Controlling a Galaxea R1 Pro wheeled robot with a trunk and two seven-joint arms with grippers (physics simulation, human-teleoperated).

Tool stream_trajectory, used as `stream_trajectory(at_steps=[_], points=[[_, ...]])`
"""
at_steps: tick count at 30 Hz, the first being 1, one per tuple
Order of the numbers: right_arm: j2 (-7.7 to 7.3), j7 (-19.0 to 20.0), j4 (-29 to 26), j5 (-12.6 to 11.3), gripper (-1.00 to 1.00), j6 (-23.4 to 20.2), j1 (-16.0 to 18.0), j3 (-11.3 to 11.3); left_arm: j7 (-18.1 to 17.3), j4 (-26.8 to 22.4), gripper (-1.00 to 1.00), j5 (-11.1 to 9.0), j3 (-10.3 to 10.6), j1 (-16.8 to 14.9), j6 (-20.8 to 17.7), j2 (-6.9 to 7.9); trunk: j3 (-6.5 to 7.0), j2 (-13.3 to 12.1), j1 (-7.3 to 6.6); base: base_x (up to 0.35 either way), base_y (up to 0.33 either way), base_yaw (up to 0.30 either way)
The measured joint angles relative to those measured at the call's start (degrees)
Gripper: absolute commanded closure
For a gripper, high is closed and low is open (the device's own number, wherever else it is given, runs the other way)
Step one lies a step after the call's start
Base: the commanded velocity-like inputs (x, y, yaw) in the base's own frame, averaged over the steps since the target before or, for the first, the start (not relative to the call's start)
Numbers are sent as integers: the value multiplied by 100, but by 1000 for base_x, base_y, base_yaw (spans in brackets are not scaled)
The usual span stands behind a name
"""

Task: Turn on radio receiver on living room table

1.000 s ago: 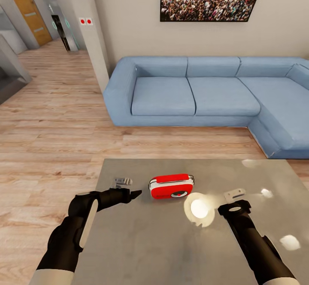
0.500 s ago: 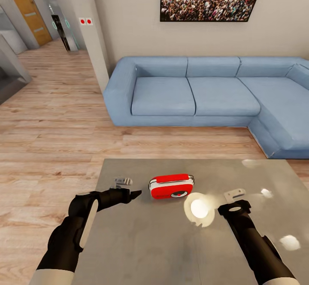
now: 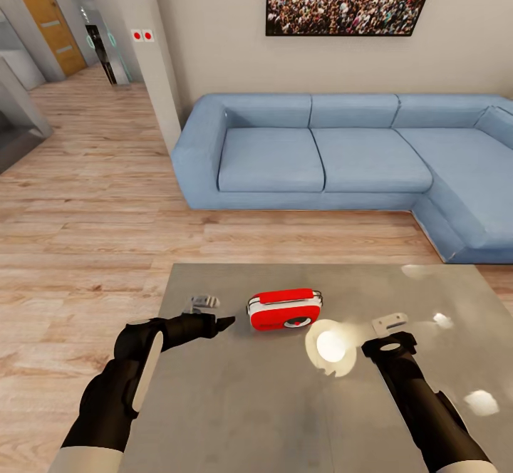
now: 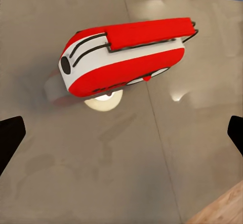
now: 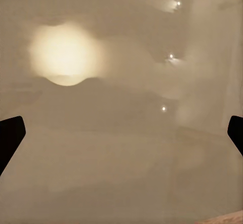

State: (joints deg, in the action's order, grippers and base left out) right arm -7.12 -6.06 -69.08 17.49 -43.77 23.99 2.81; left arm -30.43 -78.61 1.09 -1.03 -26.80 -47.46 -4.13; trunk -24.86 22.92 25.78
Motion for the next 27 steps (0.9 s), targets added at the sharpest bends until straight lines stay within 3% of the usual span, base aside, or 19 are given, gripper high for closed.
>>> stream_trajectory(at_steps=[27], points=[[-8, 9, 0, -2, -100, 0, 0, 0, -72, -42, -100, -16, -2, 0, 4, 0, 0, 0, 0, 10, 0, 0]])
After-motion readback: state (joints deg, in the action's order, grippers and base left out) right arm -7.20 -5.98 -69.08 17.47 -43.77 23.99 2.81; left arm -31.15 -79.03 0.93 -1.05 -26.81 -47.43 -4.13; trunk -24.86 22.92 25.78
